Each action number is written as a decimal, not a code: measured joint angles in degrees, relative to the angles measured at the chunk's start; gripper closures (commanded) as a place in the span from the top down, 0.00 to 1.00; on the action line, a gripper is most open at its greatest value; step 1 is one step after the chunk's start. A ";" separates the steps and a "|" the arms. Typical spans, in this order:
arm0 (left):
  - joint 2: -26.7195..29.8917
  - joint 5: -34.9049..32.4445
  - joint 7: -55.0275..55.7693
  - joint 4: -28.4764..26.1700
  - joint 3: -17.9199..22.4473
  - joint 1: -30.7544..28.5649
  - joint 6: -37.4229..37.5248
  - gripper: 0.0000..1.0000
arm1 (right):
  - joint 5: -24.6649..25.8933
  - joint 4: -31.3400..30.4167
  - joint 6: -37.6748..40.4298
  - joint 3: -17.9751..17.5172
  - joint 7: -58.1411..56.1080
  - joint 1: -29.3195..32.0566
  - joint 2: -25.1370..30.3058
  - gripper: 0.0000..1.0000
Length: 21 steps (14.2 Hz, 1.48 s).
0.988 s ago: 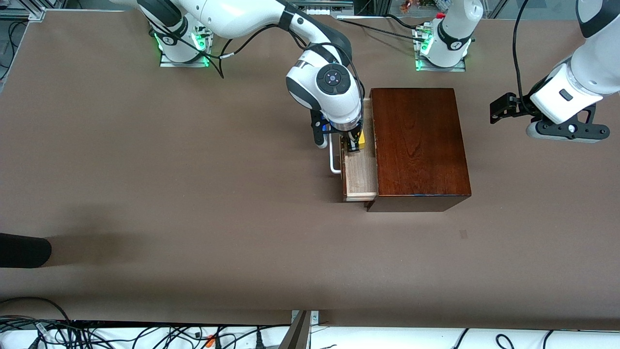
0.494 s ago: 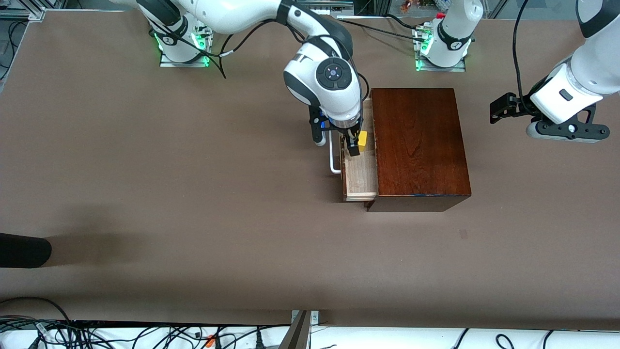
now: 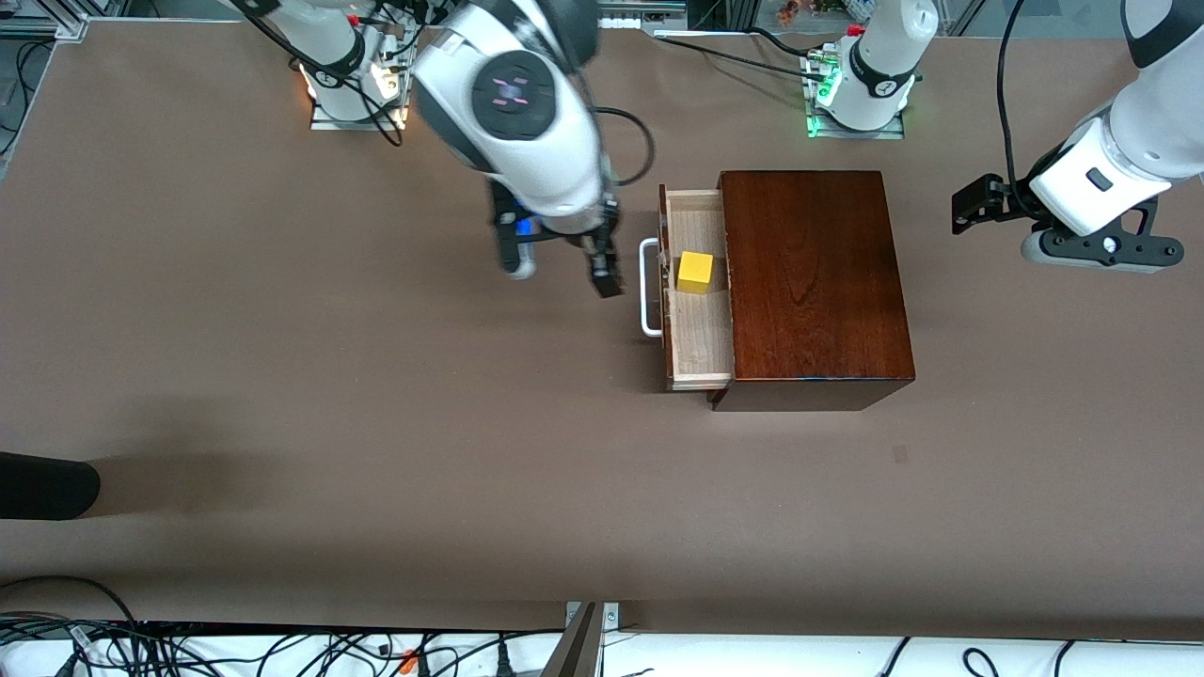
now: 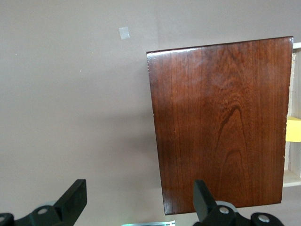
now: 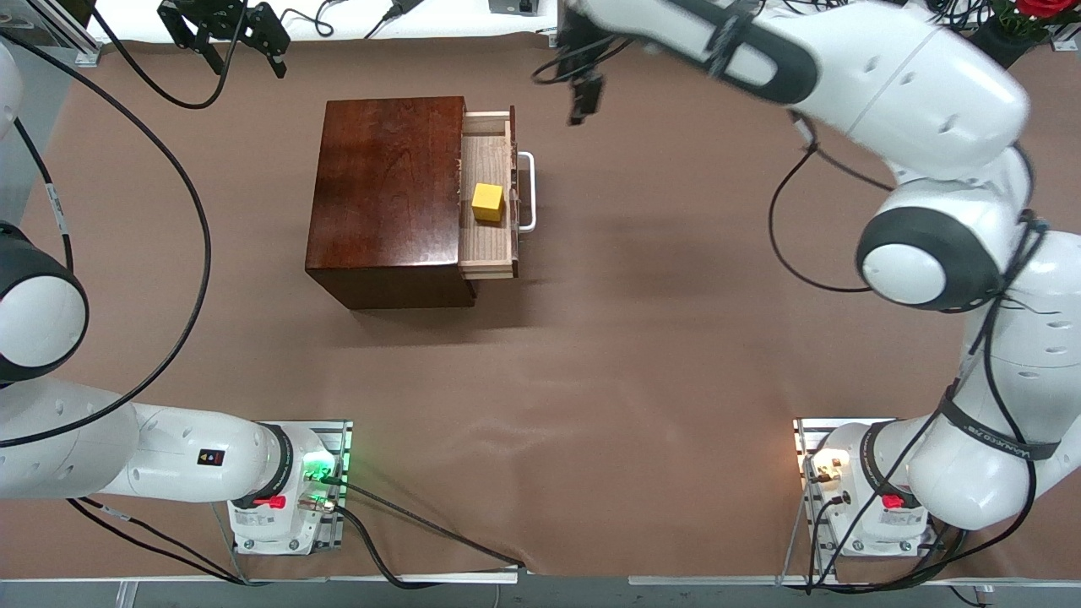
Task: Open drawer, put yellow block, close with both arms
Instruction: 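Withdraw the right gripper while the left gripper reaches toward the drawer, then lower the left gripper to the drawer front beside the handle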
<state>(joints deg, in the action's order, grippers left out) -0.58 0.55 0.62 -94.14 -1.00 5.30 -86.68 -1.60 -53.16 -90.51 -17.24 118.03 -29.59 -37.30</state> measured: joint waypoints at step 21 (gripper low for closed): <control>-9.76 0.89 -25.74 1.72 -13.67 9.65 -6.49 1.00 | 0.25 -37.09 3.52 26.37 -113.93 21.93 32.39 1.00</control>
<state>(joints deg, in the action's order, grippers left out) -10.34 1.43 -25.12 -92.42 -14.66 14.95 -93.17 -1.36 -90.25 -86.99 9.12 4.10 -7.66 -4.91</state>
